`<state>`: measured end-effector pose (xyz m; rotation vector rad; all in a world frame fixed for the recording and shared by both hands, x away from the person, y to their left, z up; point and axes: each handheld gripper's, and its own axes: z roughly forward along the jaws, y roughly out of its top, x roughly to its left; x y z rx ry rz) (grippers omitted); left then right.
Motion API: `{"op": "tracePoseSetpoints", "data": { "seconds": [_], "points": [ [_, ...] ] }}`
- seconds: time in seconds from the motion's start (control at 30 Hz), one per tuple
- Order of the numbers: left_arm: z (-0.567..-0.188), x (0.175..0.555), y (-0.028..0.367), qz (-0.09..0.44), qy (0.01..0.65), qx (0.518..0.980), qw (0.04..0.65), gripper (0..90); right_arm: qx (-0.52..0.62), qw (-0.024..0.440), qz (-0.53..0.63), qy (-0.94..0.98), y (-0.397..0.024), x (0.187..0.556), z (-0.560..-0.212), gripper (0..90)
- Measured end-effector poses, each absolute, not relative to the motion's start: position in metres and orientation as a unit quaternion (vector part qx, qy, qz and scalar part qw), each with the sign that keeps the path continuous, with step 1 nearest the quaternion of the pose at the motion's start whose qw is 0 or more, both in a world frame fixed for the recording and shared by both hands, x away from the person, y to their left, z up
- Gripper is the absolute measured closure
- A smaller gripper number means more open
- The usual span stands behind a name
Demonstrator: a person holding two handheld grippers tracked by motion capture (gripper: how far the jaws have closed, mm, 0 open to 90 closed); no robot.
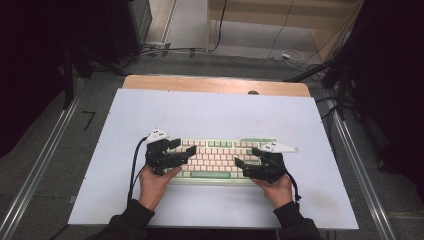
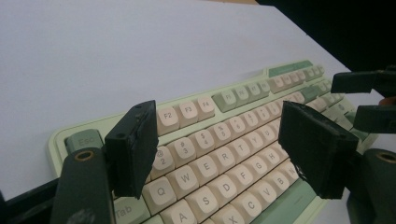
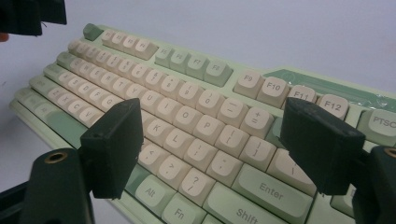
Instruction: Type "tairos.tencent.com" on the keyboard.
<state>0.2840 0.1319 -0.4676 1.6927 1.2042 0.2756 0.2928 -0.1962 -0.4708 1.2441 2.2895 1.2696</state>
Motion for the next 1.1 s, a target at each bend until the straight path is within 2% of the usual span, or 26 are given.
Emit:
{"op": "tracePoseSetpoints", "data": {
  "seconds": [0.27,0.33,0.53,0.77,1.0,1.1],
  "points": [
    [-0.4680,0.2809,0.1336,0.165,0.460,0.710,0.507,33.6,0.425,0.121,0.435,0.785,-0.1955,0.2927,-0.4711,19.8],
    [-0.4676,0.2788,0.1336,0.192,0.452,0.710,0.504,31.8,0.424,0.120,0.435,0.785,-0.1952,0.2926,-0.4712,19.8],
    [-0.4653,0.2783,0.1336,0.169,0.477,0.713,0.486,38.6,0.426,0.119,0.435,0.784,-0.1945,0.2926,-0.4712,19.1],
    [-0.4647,0.2788,0.1356,0.153,0.482,0.708,0.493,28.4,0.424,0.118,0.440,0.783,-0.1943,0.2925,-0.4699,18.5],
    [-0.4643,0.2769,0.1310,0.156,0.467,0.718,0.493,11.8,0.427,0.101,0.437,0.785,-0.1894,0.2945,-0.4702,14.2],
    [-0.4645,0.2761,0.1305,0.166,0.466,0.717,0.492,10.1,0.428,0.097,0.435,0.786,-0.1870,0.2946,-0.4701,10.2]
  ]
}}
